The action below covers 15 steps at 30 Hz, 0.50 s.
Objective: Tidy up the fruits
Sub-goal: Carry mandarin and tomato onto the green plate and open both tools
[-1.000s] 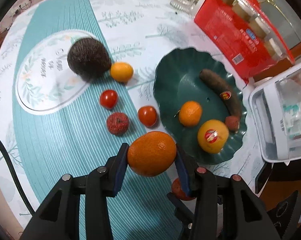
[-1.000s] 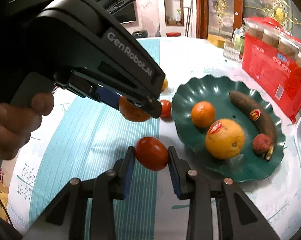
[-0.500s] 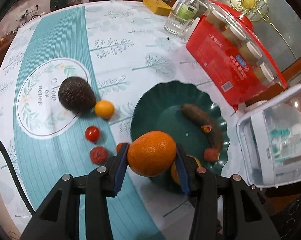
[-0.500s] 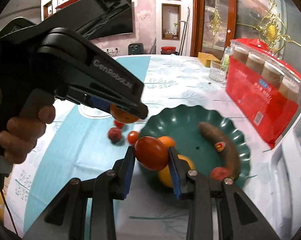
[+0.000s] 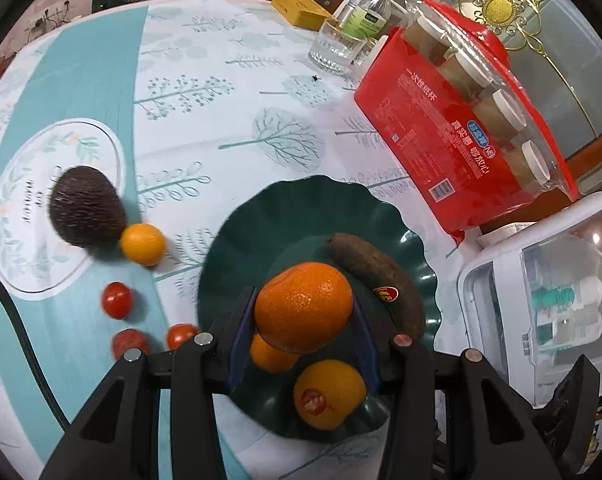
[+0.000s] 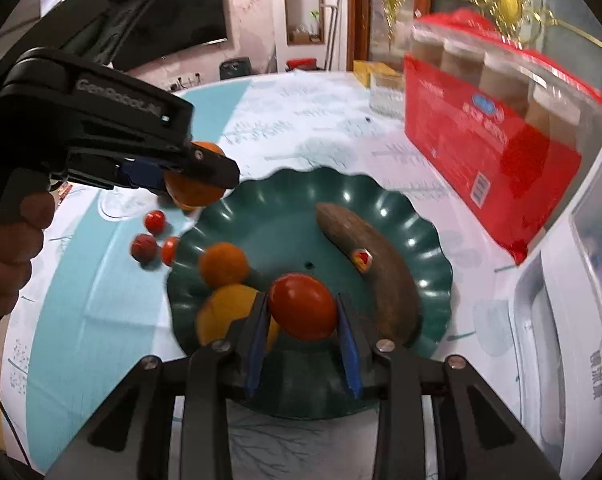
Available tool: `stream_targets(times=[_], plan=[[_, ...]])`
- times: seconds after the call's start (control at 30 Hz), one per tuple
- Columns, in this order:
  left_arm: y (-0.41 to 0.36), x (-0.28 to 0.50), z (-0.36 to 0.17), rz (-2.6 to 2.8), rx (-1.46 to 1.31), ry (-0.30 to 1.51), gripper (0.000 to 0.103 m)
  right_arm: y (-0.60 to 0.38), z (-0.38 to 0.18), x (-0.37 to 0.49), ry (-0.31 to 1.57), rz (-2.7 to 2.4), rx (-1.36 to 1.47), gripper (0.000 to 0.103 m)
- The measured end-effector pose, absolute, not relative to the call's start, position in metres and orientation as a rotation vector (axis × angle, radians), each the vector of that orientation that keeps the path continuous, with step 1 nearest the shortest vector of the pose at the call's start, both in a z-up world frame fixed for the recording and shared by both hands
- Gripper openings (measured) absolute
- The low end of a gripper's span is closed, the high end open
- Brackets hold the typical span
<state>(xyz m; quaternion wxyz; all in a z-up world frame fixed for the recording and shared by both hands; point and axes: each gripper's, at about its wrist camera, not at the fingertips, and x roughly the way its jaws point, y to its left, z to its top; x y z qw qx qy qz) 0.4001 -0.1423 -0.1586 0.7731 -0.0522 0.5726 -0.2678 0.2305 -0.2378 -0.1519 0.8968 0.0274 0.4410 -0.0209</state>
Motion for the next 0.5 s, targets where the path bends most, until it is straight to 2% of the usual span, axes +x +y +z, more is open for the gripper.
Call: stream_targets(times=[0.5], plan=[[-0.167, 0.404, -0.179, -0.601, -0.053, 1.289, 0.046, -0.252, -0.168, 0.238, 0.966, -0.026, 0.147, 0.033]])
